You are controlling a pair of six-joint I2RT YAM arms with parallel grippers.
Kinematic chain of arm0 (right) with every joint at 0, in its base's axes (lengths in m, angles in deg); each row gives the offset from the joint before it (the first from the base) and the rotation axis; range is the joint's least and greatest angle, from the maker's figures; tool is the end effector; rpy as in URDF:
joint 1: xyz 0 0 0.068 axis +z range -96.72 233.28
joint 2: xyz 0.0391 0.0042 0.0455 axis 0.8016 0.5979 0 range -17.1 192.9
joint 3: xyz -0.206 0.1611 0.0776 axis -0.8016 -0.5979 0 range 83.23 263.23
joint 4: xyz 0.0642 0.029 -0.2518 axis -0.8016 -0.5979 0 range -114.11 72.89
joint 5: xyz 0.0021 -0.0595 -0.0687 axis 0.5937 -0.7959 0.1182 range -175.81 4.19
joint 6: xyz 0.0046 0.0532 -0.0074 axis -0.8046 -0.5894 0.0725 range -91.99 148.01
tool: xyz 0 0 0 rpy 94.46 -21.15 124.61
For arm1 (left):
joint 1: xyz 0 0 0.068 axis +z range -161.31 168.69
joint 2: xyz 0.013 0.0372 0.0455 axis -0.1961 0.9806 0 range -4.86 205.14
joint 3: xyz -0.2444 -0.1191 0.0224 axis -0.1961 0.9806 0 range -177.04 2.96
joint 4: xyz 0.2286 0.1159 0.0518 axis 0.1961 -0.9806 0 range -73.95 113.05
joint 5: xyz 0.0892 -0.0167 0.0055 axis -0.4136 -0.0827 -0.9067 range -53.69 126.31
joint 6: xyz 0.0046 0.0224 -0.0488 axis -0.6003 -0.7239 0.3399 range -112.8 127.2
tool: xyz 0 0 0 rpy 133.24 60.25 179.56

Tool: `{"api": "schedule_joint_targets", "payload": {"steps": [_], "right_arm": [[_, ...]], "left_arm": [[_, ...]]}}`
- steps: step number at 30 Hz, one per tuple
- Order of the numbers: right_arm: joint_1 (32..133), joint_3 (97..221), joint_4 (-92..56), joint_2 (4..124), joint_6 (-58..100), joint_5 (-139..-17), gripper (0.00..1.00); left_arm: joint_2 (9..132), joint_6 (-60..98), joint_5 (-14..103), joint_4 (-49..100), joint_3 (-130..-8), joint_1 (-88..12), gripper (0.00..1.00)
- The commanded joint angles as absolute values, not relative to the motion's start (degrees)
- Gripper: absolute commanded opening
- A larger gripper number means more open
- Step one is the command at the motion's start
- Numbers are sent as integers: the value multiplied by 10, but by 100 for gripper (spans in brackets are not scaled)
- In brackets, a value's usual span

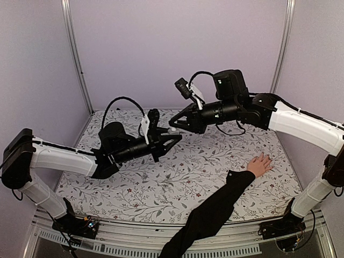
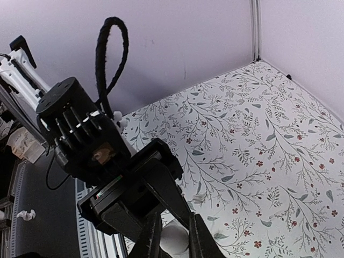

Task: Paint the nails
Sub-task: Unscrew the nail polish bottle.

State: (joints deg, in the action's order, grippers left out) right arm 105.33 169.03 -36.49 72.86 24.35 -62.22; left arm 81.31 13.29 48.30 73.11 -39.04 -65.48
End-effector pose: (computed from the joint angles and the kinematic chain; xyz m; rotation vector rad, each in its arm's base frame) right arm 0.2141 0.2975 0.3770 -1.1102 1.7778 1.0193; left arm 0.1862 -0.2704 0.2603 0.7923 1.3352 -0.9981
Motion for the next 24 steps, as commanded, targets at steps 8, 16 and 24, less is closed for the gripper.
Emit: {"api": "schedule_joint_targets", "payload": {"steps": [8, 16, 24], "right_arm": [[1064, 1707, -411, 709, 383, -473, 0], [1069, 1701, -419, 695, 440, -397, 0], [1068, 1711, -429, 695, 453, -406, 11]], "left_arm": [[817, 107, 827, 744, -438, -656, 0], [828, 157, 899, 818, -443, -656, 0], [813, 126, 869, 768, -451, -658, 0]]}}
